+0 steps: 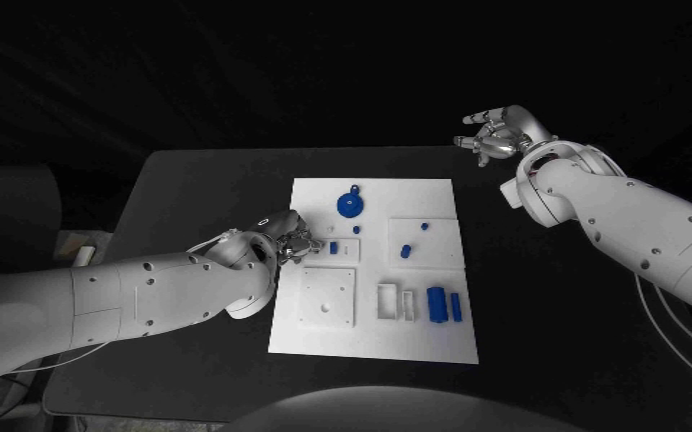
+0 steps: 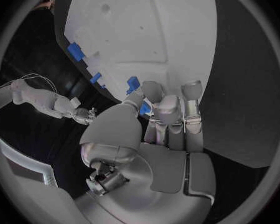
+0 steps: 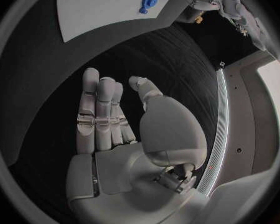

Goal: Assemble the parts on the task board

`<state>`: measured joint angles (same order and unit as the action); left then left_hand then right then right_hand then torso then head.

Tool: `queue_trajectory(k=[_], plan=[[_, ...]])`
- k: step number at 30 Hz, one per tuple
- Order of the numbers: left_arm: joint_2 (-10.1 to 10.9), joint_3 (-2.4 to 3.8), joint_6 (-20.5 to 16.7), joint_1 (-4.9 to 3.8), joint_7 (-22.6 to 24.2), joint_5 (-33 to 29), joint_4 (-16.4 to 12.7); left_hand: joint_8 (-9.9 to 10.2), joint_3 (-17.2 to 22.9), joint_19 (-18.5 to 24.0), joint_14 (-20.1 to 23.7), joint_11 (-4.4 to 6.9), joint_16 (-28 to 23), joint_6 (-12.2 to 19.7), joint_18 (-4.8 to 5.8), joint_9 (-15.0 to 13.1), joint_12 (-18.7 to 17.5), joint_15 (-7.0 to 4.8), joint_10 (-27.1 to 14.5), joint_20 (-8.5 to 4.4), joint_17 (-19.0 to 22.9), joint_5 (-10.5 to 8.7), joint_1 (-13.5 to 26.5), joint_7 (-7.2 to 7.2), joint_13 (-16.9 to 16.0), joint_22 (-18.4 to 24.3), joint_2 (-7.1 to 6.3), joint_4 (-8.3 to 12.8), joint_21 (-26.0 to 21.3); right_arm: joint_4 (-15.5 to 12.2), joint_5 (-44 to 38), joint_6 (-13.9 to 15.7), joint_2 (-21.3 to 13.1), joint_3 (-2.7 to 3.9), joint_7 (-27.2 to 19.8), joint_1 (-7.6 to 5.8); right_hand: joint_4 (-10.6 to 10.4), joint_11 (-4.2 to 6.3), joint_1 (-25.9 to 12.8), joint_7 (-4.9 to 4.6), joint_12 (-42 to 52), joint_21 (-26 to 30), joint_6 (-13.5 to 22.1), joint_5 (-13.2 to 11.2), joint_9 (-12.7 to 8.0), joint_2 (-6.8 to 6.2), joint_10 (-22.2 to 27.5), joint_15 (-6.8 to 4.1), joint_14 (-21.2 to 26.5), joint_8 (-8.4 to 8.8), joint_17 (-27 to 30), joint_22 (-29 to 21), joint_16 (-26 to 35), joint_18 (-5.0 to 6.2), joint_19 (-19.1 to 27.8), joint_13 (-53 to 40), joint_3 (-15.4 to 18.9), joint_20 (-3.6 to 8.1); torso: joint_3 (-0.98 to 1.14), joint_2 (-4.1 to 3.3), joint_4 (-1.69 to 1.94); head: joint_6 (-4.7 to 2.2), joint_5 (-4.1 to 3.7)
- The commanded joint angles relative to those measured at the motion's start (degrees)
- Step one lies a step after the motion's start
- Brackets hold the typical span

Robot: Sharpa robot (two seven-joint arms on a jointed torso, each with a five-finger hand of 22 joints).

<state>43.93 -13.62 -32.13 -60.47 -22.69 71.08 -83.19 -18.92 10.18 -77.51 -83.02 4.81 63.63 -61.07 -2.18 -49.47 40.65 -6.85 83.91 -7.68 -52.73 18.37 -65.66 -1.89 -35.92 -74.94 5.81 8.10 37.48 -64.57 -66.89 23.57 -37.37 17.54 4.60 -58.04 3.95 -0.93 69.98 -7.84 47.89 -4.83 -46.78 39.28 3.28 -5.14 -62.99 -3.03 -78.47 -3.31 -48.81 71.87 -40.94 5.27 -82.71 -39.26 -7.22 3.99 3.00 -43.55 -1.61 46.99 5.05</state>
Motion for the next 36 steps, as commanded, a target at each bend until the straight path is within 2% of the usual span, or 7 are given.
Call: queue_trajectory(k=[1, 19, 36], plan=[[0.1, -0.18, 1.8, 0.19, -1.1, 0.0, 0.1, -0.2, 0.2, -0.2, -0.1, 0.37, -0.1, -3.8, -0.05, -0.1, 0.1, 0.01, 2.6, 0.08, 0.1, 0.20, -1.3, 3.52, -0.1, -2.3, 0.71, 0.0, -0.1, 0.0, 0.0, -0.4, 0.1, 0.01, -0.1, 0.02, -0.3, 0.06, -0.2, -0.04, 0.2, 0.3, 0.1, 0.3, 0.0, -0.35, -0.1, 0.03, -0.3, 0.08, -0.1, -0.1, 0.2, 0.09, -0.3, 0.1, 0.0, 0.03, 0.03, 0.00, -0.03, 0.12, 0.03], [0.5, -0.18, 2.7, 0.19, -1.3, -0.2, 0.2, -0.2, 0.2, -0.2, -0.1, 0.37, 0.0, -3.8, -0.03, 0.0, 0.2, 0.02, 2.6, 0.09, 0.1, 0.17, -1.3, 3.52, -0.1, -2.3, 0.69, -0.1, -0.1, 0.1, 0.0, -0.4, 0.1, 0.01, -0.1, 0.05, -0.3, 0.06, -0.2, -0.04, 0.2, 0.3, 0.1, 0.3, 0.0, -0.35, -0.1, 0.03, -0.3, 0.08, -0.1, -0.1, 0.2, 0.09, -0.3, 0.1, 0.0, 0.03, -0.04, 0.01, -0.02, 0.29, 0.03], [0.4, -0.18, 4.4, 0.19, -1.6, -0.3, 0.1, -0.2, 0.2, -0.1, -0.1, 0.35, 0.0, -3.7, -0.02, 0.0, 0.1, 0.06, 2.6, 0.11, 0.1, 0.08, -1.3, 3.50, -0.1, -2.3, 0.74, 0.0, -0.2, 0.1, 0.0, -0.5, 0.2, 0.01, -0.1, 0.07, -0.1, 0.08, -0.3, -0.04, 0.2, 0.3, 0.2, 0.8, 0.0, -0.31, -0.1, 0.00, -0.3, 0.08, -0.1, -0.1, 0.3, 0.08, -0.3, 0.1, -0.2, 0.05, 0.02, -0.01, -0.03, 0.50, 0.10]])
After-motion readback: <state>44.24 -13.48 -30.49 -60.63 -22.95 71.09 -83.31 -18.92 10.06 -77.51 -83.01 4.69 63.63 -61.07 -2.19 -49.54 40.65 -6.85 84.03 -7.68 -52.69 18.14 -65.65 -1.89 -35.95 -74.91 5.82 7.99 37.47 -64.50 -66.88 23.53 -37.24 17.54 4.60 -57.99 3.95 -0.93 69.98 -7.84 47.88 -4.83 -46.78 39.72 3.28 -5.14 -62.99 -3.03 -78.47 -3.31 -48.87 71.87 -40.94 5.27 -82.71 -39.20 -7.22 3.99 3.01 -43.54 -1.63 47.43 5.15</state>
